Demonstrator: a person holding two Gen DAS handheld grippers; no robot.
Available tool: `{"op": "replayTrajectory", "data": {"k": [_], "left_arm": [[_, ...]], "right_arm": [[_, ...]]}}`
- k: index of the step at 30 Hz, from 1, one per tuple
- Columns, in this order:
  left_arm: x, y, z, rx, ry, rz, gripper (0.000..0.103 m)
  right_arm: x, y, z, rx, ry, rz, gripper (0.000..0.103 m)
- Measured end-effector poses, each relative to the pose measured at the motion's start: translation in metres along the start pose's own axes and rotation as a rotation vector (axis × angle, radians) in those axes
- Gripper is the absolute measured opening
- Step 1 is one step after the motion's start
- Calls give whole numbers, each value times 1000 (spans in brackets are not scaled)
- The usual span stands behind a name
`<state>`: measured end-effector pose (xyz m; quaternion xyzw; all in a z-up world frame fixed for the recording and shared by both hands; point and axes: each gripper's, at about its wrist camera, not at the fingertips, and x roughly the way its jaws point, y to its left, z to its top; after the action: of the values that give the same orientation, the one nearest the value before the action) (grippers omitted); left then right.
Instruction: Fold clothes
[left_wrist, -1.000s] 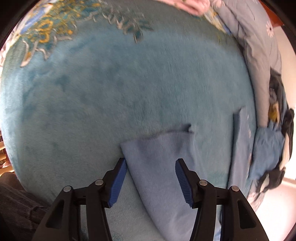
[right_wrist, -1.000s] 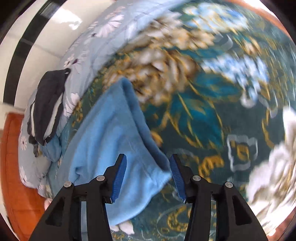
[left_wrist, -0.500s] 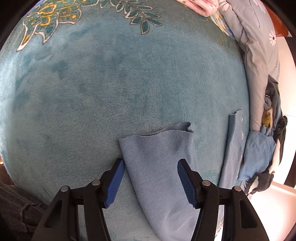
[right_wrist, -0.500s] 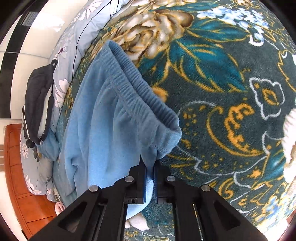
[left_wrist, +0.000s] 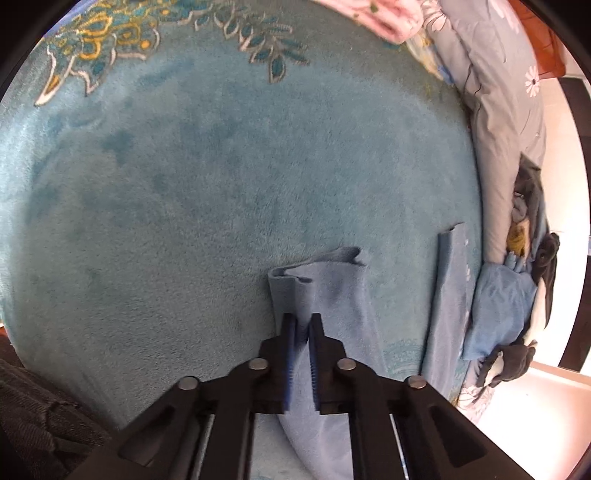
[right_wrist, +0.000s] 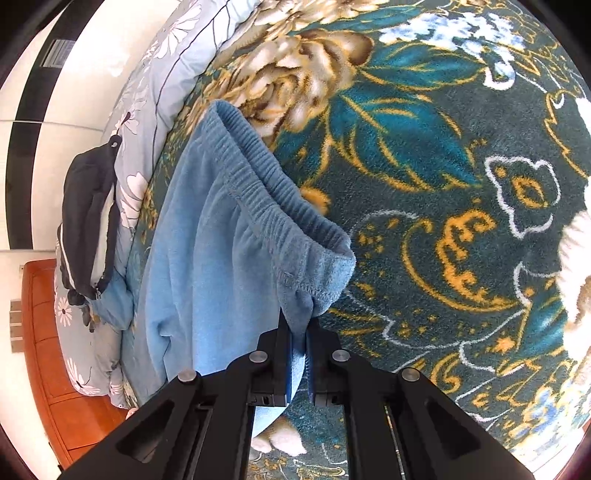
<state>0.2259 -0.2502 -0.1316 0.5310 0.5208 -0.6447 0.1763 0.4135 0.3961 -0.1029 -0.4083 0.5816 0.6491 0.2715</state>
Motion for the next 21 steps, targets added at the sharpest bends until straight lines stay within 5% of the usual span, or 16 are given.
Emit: {"op": "replayTrajectory", "data": {"k": [10,14,21], "left_arm": [[-23,-5,-4,35,-67,-65,2],[-45,-38,-9,65,-71,-102,2],[-28,-144,22,170,-82,-88,3]], "right_arm": [[-21,21,12,-44,-48,147,5],[-37,39,22,-57,-76,252,5],[-37,82,65,-83,-120,371,5]]}}
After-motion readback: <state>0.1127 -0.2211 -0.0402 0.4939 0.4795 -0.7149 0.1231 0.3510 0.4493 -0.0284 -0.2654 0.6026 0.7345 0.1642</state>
